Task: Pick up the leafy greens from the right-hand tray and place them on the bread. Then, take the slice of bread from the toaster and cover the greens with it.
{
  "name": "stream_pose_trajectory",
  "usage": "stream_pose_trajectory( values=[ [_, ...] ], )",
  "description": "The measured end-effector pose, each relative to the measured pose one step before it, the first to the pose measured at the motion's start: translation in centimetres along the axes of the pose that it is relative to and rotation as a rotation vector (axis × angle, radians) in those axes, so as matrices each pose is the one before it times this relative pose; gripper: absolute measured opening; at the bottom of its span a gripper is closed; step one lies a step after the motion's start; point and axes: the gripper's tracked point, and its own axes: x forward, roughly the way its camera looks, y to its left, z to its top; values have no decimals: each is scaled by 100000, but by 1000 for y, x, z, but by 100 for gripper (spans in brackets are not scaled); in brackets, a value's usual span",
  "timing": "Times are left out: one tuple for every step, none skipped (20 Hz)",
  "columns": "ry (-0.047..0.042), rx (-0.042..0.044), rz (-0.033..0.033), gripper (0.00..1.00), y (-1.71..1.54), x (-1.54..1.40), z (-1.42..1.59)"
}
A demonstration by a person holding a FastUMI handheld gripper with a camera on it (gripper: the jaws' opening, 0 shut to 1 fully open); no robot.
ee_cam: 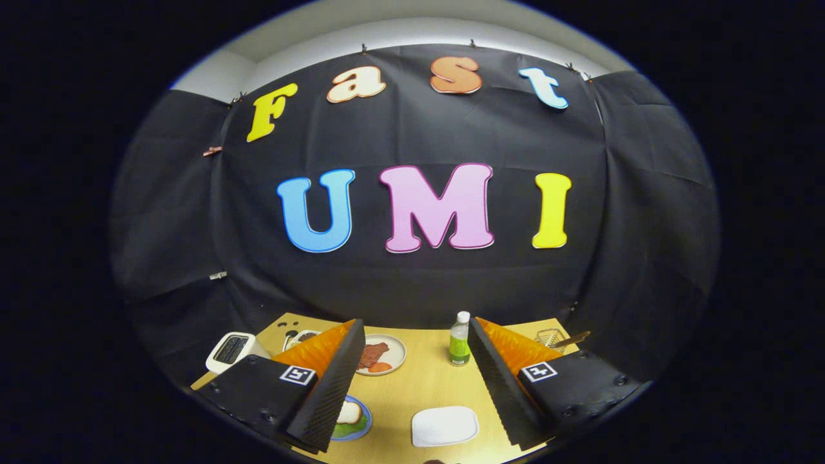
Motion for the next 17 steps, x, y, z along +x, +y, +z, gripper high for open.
stream_pose_trajectory(
  values=[
    [-61,-199,-1337,99,-553,-938,-2],
    [241,-437,-2154,99,-646,-859,-202],
    [186,316,-1425,99,-270,-890,-246],
    [473,697,-932,99,18,-857,-385],
    [983,372,-955,99,53,-782,-541],
    [1250,147,-1213,99,-70,-660,-604],
    [1030,-144,-744,99,112,-459,-454],
    [395,390,-1252,99,125,-250,-231],
    [343,694,-830,99,236,-242,-90],
    [72,713,-841,99,288,2,-38],
    [427,718,-150,99,438,-82,-16],
    [-196,357,154,99,568,118,232],
    [-30,-195,-118,99,455,171,102],
    [-268,-596,28,99,497,213,186],
    [-676,-785,-153,99,358,178,245],
    [184,-99,273,99,421,160,42],
    [1055,49,1228,99,666,-43,-404]
  ],
)
